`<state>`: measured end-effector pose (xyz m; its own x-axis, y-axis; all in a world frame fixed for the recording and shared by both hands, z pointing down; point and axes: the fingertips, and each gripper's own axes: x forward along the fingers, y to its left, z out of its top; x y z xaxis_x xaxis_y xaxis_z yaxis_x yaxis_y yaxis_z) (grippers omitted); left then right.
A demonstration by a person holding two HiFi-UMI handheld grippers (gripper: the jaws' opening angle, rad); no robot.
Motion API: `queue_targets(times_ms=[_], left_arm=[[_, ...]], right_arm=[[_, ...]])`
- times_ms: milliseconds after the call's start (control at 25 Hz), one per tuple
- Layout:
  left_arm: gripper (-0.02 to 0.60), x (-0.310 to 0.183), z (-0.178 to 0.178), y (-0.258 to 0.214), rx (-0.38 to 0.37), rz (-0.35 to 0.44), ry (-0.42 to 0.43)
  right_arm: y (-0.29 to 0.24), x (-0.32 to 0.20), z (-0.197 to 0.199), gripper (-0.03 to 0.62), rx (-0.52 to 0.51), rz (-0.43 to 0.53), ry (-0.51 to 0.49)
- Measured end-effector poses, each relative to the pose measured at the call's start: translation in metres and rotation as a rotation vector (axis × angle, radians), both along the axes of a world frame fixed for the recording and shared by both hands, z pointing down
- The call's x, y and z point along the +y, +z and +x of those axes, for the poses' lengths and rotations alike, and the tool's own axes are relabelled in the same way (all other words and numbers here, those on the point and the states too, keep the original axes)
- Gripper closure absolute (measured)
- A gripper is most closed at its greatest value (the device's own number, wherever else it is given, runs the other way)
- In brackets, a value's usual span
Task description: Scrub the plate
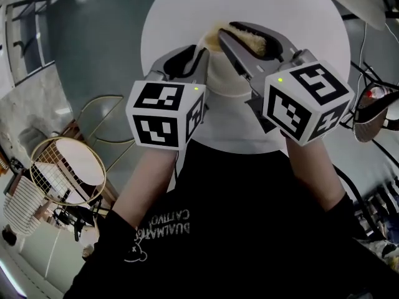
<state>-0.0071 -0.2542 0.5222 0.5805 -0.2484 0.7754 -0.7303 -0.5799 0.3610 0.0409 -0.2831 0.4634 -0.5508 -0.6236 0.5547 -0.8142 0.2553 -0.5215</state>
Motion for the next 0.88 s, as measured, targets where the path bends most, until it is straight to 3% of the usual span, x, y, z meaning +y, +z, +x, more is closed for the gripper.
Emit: queue_targets(times_ms=[480,880], left_arm=[[0.515,-0.001,-0.013,-0.001,0.043,0.026,-0.039],[0.518,0.008,-0.011,0.004,0.078,0.007,-0.079]], right_arm=[[0.023,-0.001,-0.014,0.504,0.136,-0.024,-0.036],[0.033,0.01,0.019,0.505,0.187,-0.061,0.01]])
